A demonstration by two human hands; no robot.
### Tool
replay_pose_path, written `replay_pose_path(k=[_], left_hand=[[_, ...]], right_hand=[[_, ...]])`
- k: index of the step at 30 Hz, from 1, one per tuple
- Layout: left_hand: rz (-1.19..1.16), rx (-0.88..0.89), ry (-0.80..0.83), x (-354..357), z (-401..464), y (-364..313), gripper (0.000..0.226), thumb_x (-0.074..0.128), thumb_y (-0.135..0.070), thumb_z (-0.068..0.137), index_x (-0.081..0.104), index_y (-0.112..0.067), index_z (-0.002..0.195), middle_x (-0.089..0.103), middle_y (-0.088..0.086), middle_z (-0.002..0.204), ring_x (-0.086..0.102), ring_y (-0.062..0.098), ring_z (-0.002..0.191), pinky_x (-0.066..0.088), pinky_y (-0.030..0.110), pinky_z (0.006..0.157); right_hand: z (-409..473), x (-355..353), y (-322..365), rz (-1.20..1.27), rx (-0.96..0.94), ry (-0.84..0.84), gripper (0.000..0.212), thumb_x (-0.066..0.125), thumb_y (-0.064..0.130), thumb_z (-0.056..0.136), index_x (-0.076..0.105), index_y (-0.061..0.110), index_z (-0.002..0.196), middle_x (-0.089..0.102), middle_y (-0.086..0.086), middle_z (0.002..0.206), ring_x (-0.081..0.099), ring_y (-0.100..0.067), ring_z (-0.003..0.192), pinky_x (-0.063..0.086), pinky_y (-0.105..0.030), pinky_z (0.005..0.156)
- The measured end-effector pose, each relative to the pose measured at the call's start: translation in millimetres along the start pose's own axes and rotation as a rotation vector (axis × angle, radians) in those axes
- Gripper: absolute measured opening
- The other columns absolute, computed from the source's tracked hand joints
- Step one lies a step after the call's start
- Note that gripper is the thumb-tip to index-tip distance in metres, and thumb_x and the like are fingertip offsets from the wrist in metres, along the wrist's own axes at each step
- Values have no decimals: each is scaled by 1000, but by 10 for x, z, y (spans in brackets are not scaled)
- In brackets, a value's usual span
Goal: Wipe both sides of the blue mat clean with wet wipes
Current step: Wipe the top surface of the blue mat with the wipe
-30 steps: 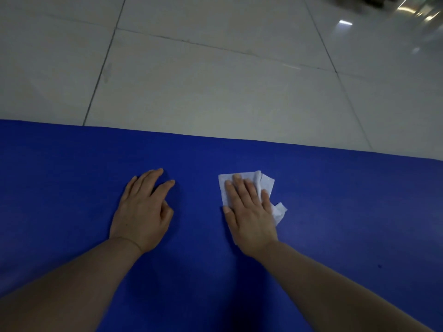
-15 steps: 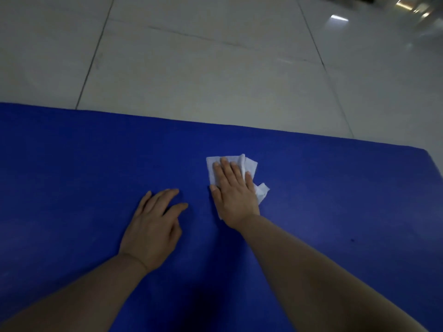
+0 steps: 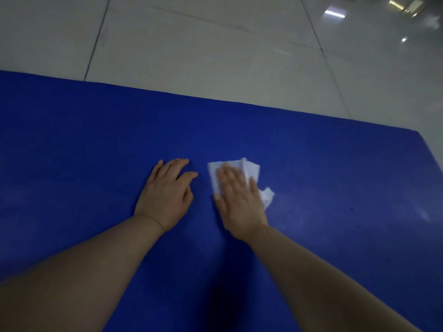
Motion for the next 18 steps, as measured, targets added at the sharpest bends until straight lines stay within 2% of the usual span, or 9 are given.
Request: replay_pose_path(k=[3,5,7,9,10,11,13,15,18], left_hand=[[-5,-7,-32,-5,-147,-110,37,74,6,72,70,-4,107,60,19,122,59,38,112,36,53,105],[-30,30,-27,46,-336,-276,38,76,7,69,71,-2,105,61,21,121,60,40,110,35,55,104],[-49,84,-15,90,-460,-380,39,77,6,68,71,-3,105,61,20,121,61,37,110,34,52,104],[-91,94,-31,58,-438,-364,38,77,4,68,71,-5,105,61,17,121,57,31,111,38,45,105],[-110,85,-27,44,-420,-347,36,76,3,70,70,-6,104,60,15,121,53,27,112,39,40,104],[-127,74,-20,36,-408,-335,33,75,1,72,70,-7,104,60,13,121,50,24,113,39,38,104],[-144,59,-16,37,-413,-338,30,73,0,75,70,-7,104,60,12,122,50,25,114,39,38,104],[-132,60,-15,50,-435,-350,29,72,0,76,70,-6,104,60,13,122,54,28,114,39,40,104],[-115,55,-21,54,-420,-335,28,72,-1,77,70,-6,104,60,13,122,53,28,114,38,39,105]], right_hand=[[-131,-63,-937,24,415,14,60,11,44,101,-4,18,153,-8,3,160,-9,-15,147,-3,-42,118],[-247,-58,-1191,75,600,28,60,13,42,102,-5,16,152,-8,0,161,-9,-19,147,1,-46,119],[-267,-57,-835,18,532,-35,62,9,42,100,5,11,153,5,-6,160,6,-24,147,12,-51,116],[-315,10,-114,-9,235,-74,64,13,42,96,32,7,147,33,-10,153,33,-26,139,29,-53,108],[-369,90,186,-30,62,-59,60,15,41,98,40,10,143,39,-7,149,38,-24,137,32,-51,107],[-445,158,313,-43,-38,-31,58,12,41,101,40,12,143,40,-4,149,37,-21,137,31,-48,108],[-505,118,62,-37,16,10,62,4,43,101,39,13,144,40,-4,149,37,-20,137,31,-48,108],[-520,3,-559,-41,235,-83,66,0,44,100,27,10,149,28,-7,155,28,-23,142,28,-50,112],[-664,30,-1296,80,650,21,59,7,43,101,-5,15,152,-6,-1,161,-5,-19,147,4,-47,118]])
Point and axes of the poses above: each hand's wrist, its own z-axis towards the middle knuckle, its own x-axis out of the palm, y = z × x, the point moved 9 cm from there along z, towards the middle knuckle
